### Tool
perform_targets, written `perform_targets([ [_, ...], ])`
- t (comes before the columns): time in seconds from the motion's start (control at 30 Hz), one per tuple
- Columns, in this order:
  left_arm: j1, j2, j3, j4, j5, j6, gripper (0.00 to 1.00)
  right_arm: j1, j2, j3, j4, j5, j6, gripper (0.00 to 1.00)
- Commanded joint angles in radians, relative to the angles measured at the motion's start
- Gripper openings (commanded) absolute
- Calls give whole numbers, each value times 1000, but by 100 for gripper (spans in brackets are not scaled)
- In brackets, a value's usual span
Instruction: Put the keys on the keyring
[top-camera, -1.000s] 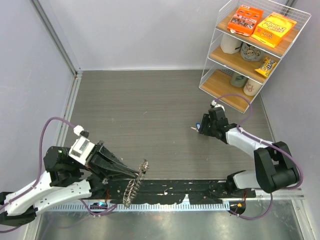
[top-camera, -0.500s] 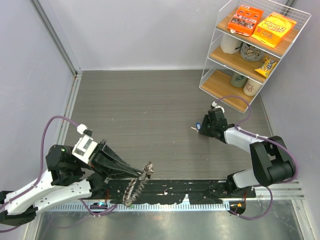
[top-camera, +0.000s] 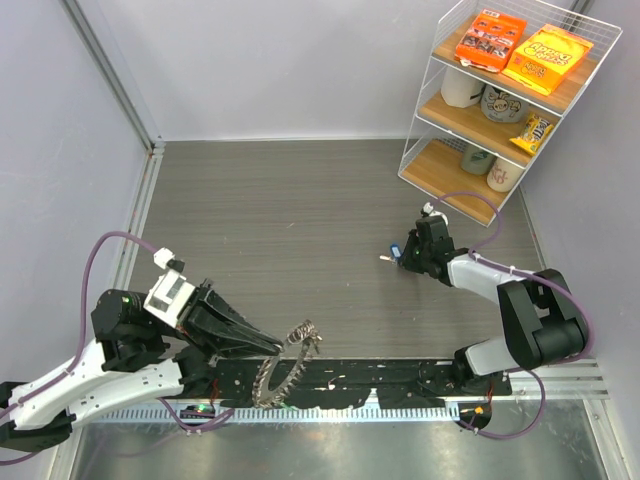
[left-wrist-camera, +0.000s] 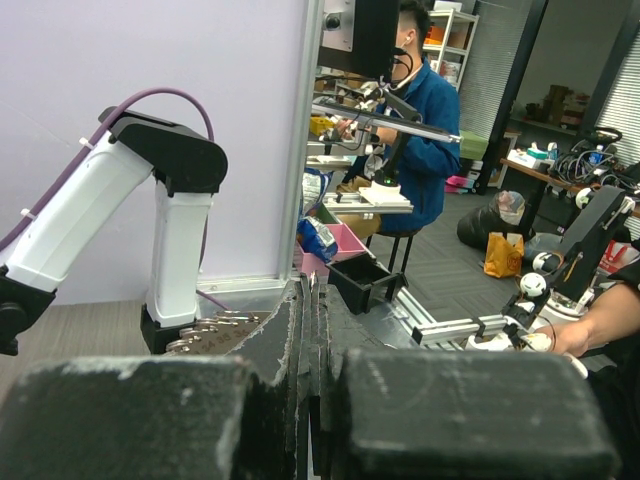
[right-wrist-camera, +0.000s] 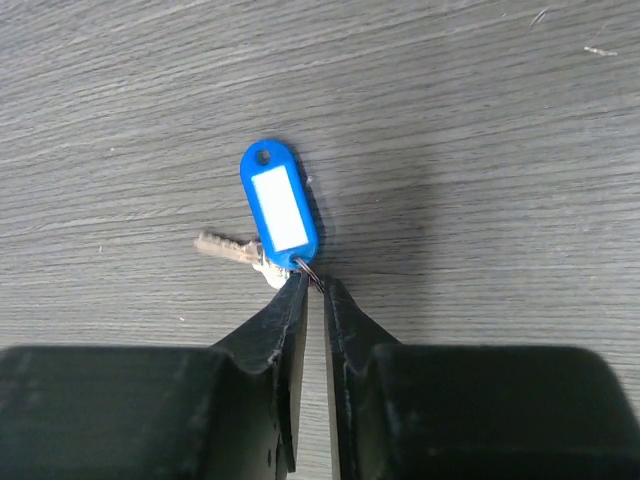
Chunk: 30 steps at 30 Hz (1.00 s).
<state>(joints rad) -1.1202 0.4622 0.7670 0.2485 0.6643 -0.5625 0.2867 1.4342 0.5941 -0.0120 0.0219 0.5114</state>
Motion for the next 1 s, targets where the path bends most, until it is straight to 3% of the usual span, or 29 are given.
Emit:
perform_targets([
  [0.0, -3, 6, 49, 35, -12, 15, 0, -3, 0, -4, 43, -7, 7, 15],
  [0.1, -3, 7, 51, 34, -11, 15, 0, -1, -12, -5, 44, -5, 6, 6],
  [0.27, -4, 12, 52, 40, -11, 13, 0, -3, -69, -17, 37, -7, -17, 6],
  [0.37, -3, 12, 54, 40, -22, 12, 0, -1, -152, -23, 18, -7, -37, 5],
  [0.67, -3, 32, 72, 31, -23, 16, 0, 45, -522, -8, -127, -239, -192, 5],
  [0.8, -3, 44, 81, 34, -14, 15, 0, 109, -624, 1, -131, -390, -223, 6],
  [0.97, -3, 38, 100, -12, -43, 50, 0, 275, -704, 78, -224, -458, -318, 5],
])
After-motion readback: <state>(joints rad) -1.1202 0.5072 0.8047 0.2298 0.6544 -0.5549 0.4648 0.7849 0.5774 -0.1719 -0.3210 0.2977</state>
